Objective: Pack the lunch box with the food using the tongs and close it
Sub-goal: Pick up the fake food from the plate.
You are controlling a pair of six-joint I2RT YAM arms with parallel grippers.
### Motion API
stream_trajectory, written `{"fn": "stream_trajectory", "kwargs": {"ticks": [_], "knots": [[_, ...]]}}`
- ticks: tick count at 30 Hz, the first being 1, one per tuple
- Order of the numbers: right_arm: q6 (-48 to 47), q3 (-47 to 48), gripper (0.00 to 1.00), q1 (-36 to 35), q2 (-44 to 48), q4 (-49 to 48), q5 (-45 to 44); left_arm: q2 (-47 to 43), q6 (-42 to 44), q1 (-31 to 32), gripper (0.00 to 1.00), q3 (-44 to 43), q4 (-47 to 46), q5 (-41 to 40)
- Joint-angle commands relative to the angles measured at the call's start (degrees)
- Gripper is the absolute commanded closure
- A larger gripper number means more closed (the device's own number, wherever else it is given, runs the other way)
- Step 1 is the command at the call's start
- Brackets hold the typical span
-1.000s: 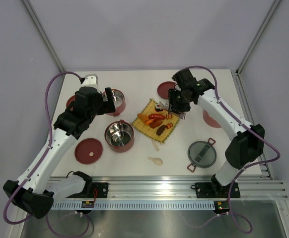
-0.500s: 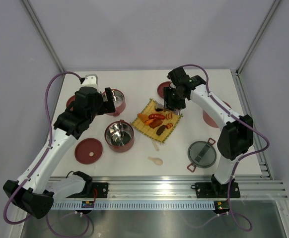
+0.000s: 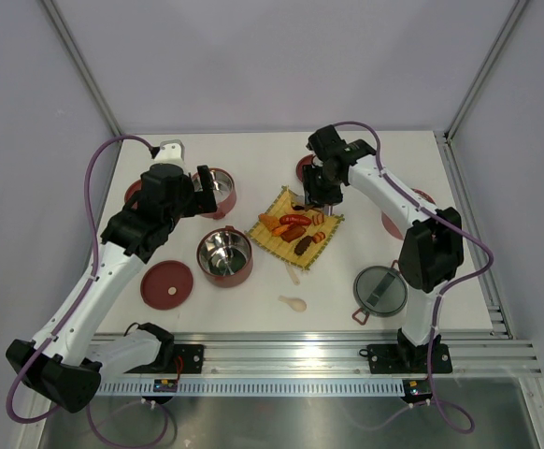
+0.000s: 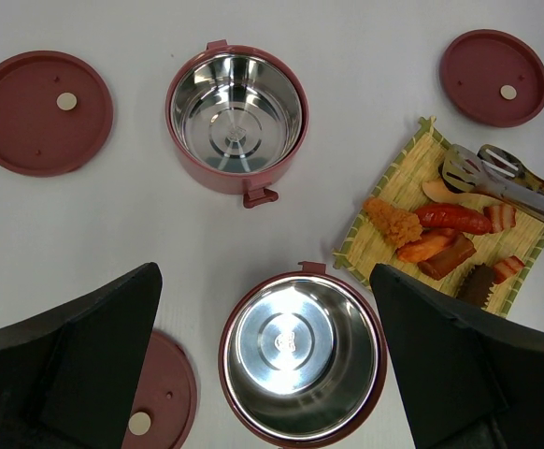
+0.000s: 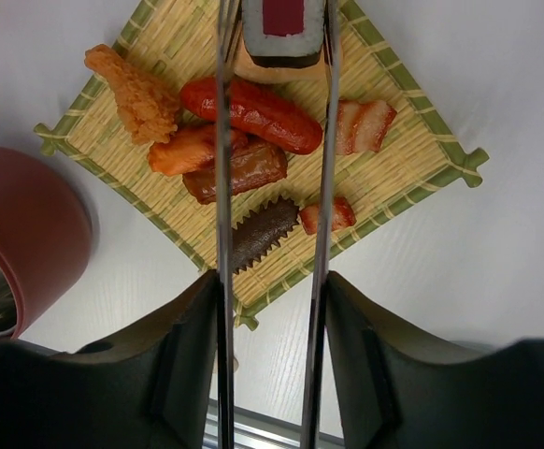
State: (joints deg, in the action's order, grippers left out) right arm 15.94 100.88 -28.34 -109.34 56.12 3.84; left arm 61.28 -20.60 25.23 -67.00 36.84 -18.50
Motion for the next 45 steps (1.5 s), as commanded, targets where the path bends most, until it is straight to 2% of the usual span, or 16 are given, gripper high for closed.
{"fn": "stream_trajectory", "kwargs": {"ticks": [1,9,16,26,31,38,45], "knots": [[-1.62,3.27,0.49,-1.37,-0.52,0.66,-1.28,0.25,-0.05,0.08,0.01,-1.29,-1.07,-1.19],[-1.27,3.27,0.65,-1.63,1.32,1.27,-3.57,0.42,0.39,0.08,0.01,-0.5,-1.68,-1.71],[-0.74,1.95,0.66,-1.63,7.02,0.05,-6.56,0.77,0.39,-0.01,0.01,-0.23,-1.95,-1.89],[-1.0,1.69,0.66,-1.55,10.02,0.57,-8.93,1.13,0.65,0.08,0.01,-0.41,-2.03,-1.98],[-0.48,0.55,0.66,-1.11,12.39,1.01,-13.23,1.48,0.74,0.08,0.01,-0.59,-2.04,-1.98],[1.8,-4.19,0.66,4.25,17.75,1.8,-14.56,1.92,1.0,0.08,0.01,-0.59,-2.3,-2.07],[5.23,-8.32,0.67,13.74,25.83,4.35,-16.21,2.09,1.26,-0.01,0.01,-0.76,-2.47,-2.15]]}}
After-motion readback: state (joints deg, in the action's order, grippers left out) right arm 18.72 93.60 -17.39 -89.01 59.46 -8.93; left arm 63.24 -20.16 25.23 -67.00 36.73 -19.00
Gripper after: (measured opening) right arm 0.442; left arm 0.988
